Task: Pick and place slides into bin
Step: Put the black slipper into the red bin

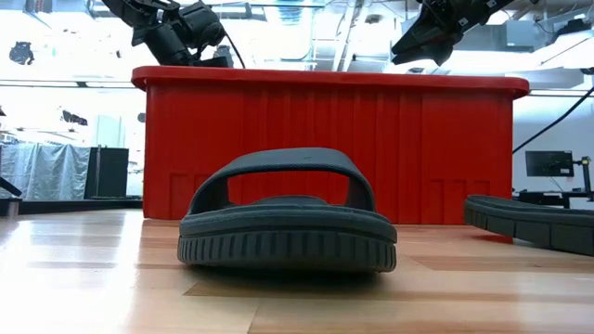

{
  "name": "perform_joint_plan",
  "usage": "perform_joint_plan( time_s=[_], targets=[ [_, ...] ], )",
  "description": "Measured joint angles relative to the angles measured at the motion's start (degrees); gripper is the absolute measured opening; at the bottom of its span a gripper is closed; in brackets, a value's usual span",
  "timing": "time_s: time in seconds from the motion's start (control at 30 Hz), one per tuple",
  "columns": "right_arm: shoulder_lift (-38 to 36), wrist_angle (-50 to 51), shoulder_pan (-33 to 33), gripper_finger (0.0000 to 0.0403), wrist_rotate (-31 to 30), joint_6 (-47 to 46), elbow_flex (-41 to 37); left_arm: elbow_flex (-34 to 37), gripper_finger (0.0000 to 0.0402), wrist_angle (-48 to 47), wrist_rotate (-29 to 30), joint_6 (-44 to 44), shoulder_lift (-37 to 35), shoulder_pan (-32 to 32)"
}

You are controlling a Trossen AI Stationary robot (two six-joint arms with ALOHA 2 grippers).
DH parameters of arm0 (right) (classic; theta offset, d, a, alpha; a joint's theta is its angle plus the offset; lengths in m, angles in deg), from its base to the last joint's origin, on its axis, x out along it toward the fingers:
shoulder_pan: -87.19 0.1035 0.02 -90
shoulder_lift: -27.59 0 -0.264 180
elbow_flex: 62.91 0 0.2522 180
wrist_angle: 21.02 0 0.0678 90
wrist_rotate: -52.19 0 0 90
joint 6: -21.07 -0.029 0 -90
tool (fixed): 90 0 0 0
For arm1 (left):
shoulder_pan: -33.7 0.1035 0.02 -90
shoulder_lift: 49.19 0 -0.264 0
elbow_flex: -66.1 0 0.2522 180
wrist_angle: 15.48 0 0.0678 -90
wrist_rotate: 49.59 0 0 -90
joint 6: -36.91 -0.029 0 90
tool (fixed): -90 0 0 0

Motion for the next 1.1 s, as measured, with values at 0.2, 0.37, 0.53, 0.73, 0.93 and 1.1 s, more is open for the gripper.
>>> perform_joint_plan(
  time_s=[0.2,0.37,0.53,0.73,0.93,1.1],
  targets=[
    [0.0,0.0,0.0,0.0182,0.0,0.0,0.0,-1.5,0.0109,-3.5,-0.5,1.6,0.0,0.0],
    [0.0,0.0,0.0,0.0182,0.0,0.1,0.0,-3.4,0.0109,-5.8,-0.6,2.0,0.0,0.0],
    [0.0,0.5,0.0,0.0182,0.0,0.1,0.0,-4.1,0.0117,-6.6,-1.2,2.7,0.0,0.0],
    [0.0,0.6,0.0,0.0182,0.0,0.1,0.0,-4.2,0.0143,-7.7,-1.2,3.8,0.0,0.0],
    [0.0,0.6,0.0,0.0182,0.0,0.5,0.0,-4.2,0.0163,-9.0,-1.3,4.5,0.0,0.0],
    [0.0,0.6,0.0,0.0182,0.0,0.5,0.0,-4.2,0.0165,-9.8,-1.1,4.5,0.0,0.0]
  ],
)
